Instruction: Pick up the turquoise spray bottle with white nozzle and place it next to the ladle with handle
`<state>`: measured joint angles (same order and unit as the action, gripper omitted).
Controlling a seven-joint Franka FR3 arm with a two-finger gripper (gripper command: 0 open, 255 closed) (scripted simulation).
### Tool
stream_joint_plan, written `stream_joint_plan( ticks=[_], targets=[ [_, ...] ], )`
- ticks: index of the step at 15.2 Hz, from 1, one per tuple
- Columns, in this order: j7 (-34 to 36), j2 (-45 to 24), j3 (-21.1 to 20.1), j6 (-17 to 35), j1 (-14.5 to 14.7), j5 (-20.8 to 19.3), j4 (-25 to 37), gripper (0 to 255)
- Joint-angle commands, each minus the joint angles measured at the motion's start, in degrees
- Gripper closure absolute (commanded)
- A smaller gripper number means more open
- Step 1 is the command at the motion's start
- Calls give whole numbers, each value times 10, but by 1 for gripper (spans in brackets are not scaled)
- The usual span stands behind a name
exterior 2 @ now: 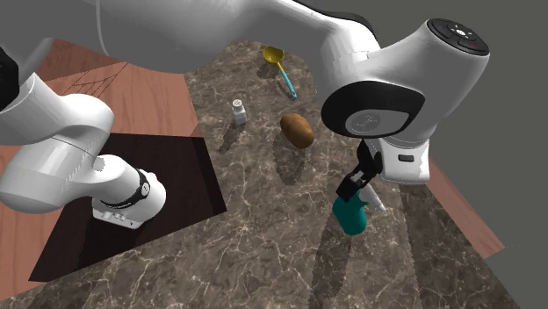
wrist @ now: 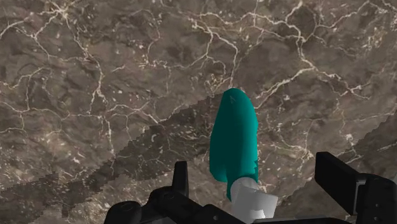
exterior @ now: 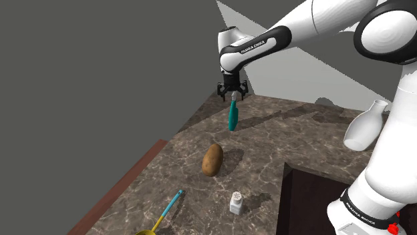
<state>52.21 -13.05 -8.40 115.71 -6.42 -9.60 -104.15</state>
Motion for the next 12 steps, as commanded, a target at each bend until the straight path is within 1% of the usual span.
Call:
stream_joint_plan(
  ticks=[1,2,11,12],
  targets=[
    [0,0,0,0,0,0,0,0],
    [0,0,0,0,0,0,0,255],
    [0,0,0,0,0,0,0,255],
    [-1,2,0,-7,0,1,4,255]
  ],
)
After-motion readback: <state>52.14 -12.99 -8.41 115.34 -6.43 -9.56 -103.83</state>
